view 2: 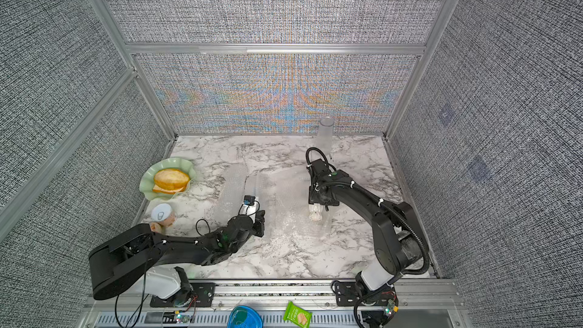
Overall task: Unwrap the vase from the bubble wrap
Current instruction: Unwrap the bubble wrap, then adjust the vase with the bubble wrap.
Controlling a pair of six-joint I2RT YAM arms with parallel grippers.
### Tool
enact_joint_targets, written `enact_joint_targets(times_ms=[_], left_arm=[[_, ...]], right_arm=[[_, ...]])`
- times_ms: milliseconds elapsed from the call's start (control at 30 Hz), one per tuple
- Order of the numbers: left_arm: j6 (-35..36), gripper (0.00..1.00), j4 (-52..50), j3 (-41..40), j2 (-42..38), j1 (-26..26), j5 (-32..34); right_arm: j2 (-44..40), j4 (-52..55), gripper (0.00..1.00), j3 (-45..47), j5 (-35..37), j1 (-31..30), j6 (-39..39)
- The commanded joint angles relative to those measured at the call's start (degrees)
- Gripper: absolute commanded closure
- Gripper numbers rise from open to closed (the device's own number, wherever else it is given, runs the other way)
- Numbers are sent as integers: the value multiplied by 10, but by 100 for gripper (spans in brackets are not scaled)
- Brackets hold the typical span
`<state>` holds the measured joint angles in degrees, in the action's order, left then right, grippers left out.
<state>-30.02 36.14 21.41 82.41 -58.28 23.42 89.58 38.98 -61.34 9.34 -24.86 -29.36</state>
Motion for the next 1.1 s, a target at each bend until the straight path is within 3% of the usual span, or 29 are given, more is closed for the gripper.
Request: enact_joint_targets(times_ms=[0, 267, 500, 633, 833, 1067], left_arm=[[1, 100, 0, -3, -4, 3, 0], [2, 100, -5, -2, -10, 4, 0], [-4, 100, -14, 3, -18, 5, 4], [-7, 84, -26, 9, -29, 5, 5], [-7, 40, -60, 19, -68, 6, 16], [26, 18, -121, 41, -130, 8, 28]], right_arm=[[-28, -23, 29, 32, -41, 33, -4], [-76, -21, 29, 45, -41, 57, 2], [-94, 13, 30, 3, 14, 5, 7], [-92, 29, 30, -10, 26, -28, -2], [-94, 17, 30, 22, 19, -44, -21], [-66, -3, 30, 20, 14, -45, -10]])
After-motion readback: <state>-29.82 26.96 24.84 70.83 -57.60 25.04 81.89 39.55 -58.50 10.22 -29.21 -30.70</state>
